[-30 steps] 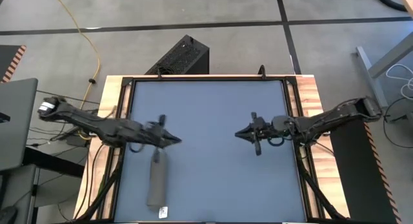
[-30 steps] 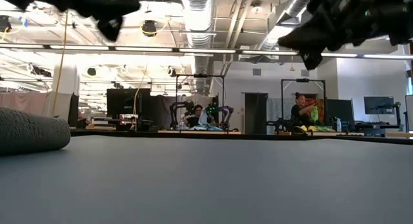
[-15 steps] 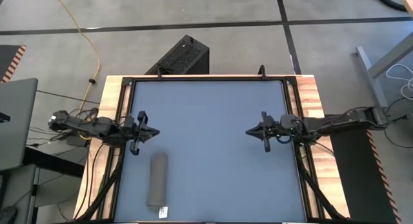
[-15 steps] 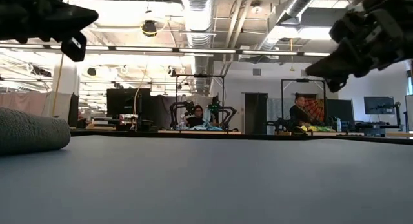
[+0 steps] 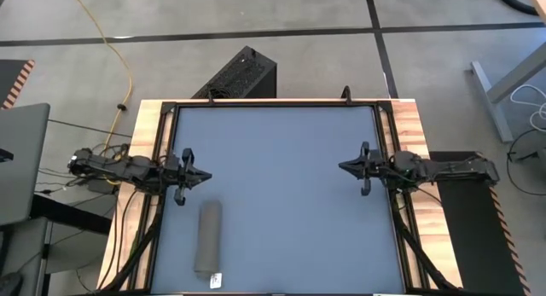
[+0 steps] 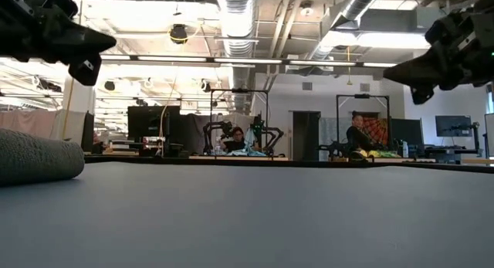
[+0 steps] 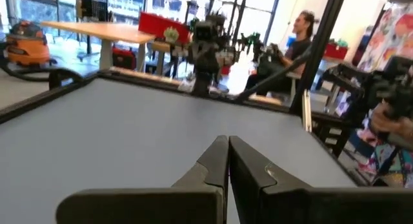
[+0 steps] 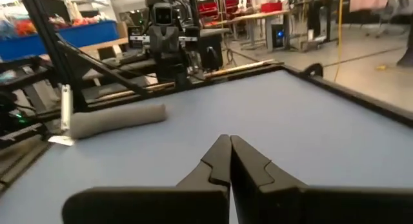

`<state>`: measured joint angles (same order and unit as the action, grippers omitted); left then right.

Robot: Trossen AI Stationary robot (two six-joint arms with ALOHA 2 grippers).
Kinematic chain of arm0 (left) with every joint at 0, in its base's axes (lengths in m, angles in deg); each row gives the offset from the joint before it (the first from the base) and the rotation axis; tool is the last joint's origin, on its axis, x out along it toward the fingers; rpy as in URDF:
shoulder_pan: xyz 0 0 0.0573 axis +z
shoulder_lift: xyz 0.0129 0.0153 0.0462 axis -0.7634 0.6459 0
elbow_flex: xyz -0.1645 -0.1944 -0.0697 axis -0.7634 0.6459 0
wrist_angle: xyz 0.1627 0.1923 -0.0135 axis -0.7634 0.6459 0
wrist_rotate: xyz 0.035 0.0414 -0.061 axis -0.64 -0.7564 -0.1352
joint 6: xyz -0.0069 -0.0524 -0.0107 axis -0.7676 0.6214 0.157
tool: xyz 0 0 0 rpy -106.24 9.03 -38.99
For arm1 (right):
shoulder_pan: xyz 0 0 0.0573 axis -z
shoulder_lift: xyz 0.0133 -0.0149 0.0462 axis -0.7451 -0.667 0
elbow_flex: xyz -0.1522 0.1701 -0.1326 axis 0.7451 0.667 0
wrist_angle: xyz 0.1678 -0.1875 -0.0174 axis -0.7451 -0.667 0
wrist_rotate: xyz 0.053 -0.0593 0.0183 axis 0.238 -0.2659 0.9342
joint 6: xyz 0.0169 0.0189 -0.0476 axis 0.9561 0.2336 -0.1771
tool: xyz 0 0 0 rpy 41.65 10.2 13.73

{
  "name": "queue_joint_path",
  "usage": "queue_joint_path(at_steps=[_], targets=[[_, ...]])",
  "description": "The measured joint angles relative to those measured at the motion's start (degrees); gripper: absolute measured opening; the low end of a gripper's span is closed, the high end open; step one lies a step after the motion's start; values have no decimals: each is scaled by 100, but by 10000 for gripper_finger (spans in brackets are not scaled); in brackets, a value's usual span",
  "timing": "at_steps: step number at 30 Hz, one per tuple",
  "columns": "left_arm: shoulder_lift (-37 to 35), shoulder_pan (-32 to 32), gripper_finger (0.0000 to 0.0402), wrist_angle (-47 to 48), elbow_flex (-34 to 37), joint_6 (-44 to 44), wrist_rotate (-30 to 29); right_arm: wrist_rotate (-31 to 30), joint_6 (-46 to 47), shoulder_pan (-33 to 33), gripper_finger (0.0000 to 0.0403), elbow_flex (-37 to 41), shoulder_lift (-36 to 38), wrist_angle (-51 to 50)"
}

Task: Roll towel into tight, uniform cylinder
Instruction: Return to Home Position

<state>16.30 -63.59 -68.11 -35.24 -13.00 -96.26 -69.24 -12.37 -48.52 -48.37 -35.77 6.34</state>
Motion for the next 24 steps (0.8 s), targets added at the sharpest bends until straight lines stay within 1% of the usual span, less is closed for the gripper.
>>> queue_joint_path(at_steps=[4, 7, 9, 14, 24], targets=[[-1, 2, 0, 240, 0, -21, 182, -4, -396, 114, 28, 0, 272, -42], [4, 0, 0, 704, 0, 49, 285, -17, -486, 197, 30, 0, 265, -61], [25, 0, 0, 806, -17, 79, 323, -17, -503, 257, 30, 0, 246, -67], [37, 0, 0, 826, -20, -195, 453, -13, -499, 316, 31, 0, 219, -80], [37, 0, 0, 830, -20, -227, 416, -13, -497, 314, 32, 5, 225, -87]])
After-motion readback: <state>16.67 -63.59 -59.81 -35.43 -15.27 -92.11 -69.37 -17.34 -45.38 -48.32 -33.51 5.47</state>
